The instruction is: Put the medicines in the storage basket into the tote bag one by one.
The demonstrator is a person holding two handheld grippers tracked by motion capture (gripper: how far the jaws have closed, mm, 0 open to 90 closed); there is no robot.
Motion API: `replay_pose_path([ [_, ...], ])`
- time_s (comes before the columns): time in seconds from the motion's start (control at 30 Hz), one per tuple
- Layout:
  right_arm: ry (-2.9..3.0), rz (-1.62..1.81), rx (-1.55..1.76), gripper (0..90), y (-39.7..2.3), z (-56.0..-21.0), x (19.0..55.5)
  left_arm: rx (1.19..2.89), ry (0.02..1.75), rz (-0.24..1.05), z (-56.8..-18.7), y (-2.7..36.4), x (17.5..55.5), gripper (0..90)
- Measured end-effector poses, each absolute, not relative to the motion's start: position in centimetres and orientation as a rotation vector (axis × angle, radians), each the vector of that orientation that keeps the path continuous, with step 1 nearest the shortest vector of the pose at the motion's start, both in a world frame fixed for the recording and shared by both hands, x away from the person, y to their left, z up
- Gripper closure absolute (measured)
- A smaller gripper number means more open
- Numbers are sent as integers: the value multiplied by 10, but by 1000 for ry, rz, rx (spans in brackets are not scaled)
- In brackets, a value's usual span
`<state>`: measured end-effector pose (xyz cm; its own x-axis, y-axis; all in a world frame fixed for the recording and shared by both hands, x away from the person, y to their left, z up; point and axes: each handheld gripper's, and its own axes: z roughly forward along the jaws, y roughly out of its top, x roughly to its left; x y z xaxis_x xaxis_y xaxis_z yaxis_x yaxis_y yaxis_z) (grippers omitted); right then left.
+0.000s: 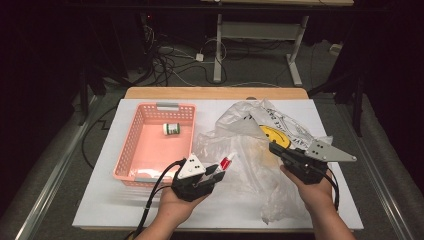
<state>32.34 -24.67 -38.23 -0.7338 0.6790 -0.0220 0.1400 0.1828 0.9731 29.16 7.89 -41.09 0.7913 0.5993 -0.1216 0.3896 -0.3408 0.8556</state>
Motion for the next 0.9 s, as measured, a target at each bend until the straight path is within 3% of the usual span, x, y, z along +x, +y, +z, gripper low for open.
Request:
replay_pose_path([
  [0.9,1995,1578,781,900,-250,-381,322,2053,739,260,-426,43,305,671],
])
